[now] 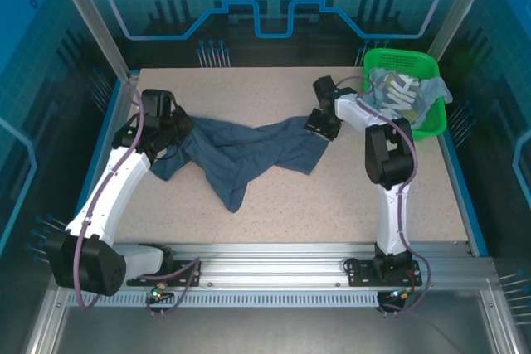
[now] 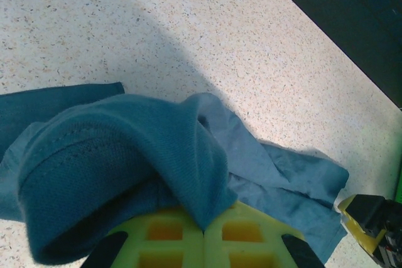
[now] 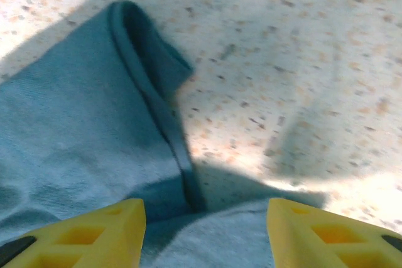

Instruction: Fold and stack the t-shirts

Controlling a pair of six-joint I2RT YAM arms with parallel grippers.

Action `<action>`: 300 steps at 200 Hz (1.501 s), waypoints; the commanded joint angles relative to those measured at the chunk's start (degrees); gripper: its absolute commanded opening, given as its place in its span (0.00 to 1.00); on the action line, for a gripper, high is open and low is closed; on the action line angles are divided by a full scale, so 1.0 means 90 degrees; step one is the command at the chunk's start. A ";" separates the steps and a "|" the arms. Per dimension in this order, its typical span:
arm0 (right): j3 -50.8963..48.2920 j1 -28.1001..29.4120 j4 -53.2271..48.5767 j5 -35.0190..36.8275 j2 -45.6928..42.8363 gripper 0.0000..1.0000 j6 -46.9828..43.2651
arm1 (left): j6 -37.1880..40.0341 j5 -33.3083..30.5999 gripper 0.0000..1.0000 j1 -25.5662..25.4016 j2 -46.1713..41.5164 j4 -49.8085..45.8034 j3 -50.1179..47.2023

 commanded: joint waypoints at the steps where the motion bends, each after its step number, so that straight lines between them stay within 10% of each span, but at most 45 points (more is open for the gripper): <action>1: -0.0613 -0.0215 -0.0439 0.0217 -0.0860 0.55 0.0750 | 0.0100 0.0068 0.00 0.0059 -0.0173 -0.0065 -0.0132; 113: 0.0779 -0.0239 -0.1897 0.0164 0.0199 0.59 0.4677 | 0.0107 0.0106 0.00 0.0054 -0.0412 0.0026 -0.0426; 211: 0.0826 -0.0058 -0.1861 0.0052 0.0882 0.54 0.5202 | 0.0128 0.0207 0.00 0.0064 -0.0393 0.0084 -0.0456; 258: 0.0969 -0.0169 -0.1666 0.0388 0.0764 0.01 0.4492 | 0.0191 0.0113 0.00 0.0067 -0.0377 0.0057 -0.0398; 300: 0.2016 -0.0167 -0.1638 0.1057 0.0033 0.00 0.3092 | 0.0139 0.0169 0.00 0.0293 -0.0117 -0.0021 0.0121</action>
